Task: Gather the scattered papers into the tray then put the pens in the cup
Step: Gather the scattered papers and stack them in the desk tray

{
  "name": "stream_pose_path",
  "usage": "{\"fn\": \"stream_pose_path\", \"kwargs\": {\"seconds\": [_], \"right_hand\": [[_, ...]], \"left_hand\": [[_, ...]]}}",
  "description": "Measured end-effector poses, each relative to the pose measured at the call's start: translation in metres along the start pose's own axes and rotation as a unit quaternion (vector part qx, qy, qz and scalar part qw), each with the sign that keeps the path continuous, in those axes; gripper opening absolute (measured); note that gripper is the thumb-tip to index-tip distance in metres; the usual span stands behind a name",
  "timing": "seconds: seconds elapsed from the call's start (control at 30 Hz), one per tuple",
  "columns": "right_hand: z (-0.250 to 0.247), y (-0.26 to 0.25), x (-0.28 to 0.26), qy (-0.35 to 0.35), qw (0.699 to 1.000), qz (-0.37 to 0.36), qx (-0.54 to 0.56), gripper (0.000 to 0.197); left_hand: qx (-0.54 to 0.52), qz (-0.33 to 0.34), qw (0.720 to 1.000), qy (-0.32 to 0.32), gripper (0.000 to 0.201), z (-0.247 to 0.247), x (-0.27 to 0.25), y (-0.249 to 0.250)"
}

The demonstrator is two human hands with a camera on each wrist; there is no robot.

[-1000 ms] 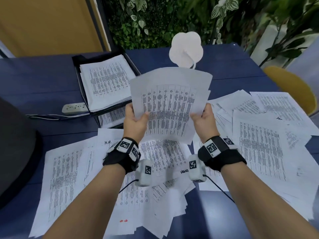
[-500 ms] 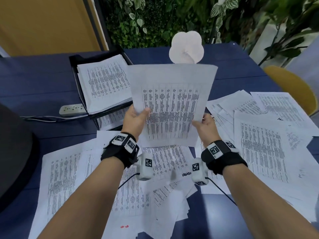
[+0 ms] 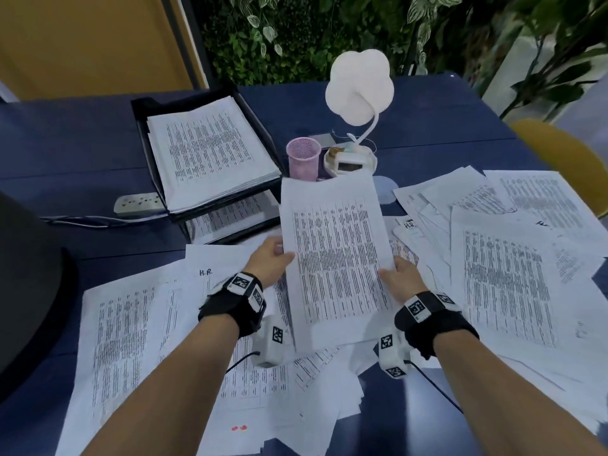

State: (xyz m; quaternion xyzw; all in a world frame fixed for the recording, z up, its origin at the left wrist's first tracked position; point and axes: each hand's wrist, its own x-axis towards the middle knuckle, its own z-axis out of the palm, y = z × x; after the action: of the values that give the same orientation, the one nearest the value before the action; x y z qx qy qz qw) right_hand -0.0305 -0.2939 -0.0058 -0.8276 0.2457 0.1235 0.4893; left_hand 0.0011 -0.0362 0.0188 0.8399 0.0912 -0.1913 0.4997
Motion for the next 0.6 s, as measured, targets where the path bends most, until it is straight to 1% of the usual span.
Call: {"fn": "stream_pose_path", "kwargs": {"seconds": [0.07, 0.1, 0.13, 0.2, 0.27, 0.33, 0.4, 0.47, 0.53, 0.6], "right_hand": [[0.002, 0.01, 0.0, -0.016, 0.999, 0.026, -0.024, 0.031], [0.004, 0.014, 0.001, -0.02, 0.998, 0.035, -0.039, 0.035], [0.006, 0.018, 0.002, -0.021, 0.997, 0.041, -0.055, 0.04], [0.008, 0.019, 0.003, -0.016, 0.995, 0.048, -0.089, 0.043], [0.008, 0.016, 0.003, -0.017, 0.991, 0.052, -0.124, 0.034], [0.008, 0.014, 0.003, -0.025, 0.985, 0.058, -0.158, 0.026], [0.008, 0.013, 0.004, -0.033, 0.984, 0.057, -0.166, 0.025], [0.007, 0.013, 0.004, -0.042, 0.983, 0.05, -0.17, 0.026], [0.008, 0.014, 0.004, -0.048, 0.984, 0.043, -0.169, 0.027], [0.009, 0.014, 0.002, -0.049, 0.984, 0.04, -0.167, 0.024]], "left_hand": [[0.054, -0.029, 0.998, -0.024, 0.049, 0.003, -0.002, -0.014], [0.085, -0.044, 0.995, -0.024, 0.052, 0.004, -0.002, -0.02], [0.114, -0.064, 0.991, -0.012, 0.055, 0.004, -0.003, -0.026], [0.153, -0.116, 0.981, 0.04, 0.06, 0.004, -0.001, -0.037], [0.136, -0.162, 0.974, 0.08, 0.066, 0.004, 0.0, -0.041], [0.067, -0.187, 0.975, 0.101, 0.066, 0.006, 0.002, -0.04], [0.027, -0.193, 0.976, 0.101, 0.056, 0.009, 0.004, -0.04], [0.024, -0.184, 0.979, 0.083, 0.046, 0.011, 0.002, -0.038], [0.042, -0.164, 0.983, 0.069, 0.047, 0.015, 0.0, -0.036], [0.073, -0.128, 0.987, 0.057, 0.047, 0.021, -0.004, -0.033]]}}
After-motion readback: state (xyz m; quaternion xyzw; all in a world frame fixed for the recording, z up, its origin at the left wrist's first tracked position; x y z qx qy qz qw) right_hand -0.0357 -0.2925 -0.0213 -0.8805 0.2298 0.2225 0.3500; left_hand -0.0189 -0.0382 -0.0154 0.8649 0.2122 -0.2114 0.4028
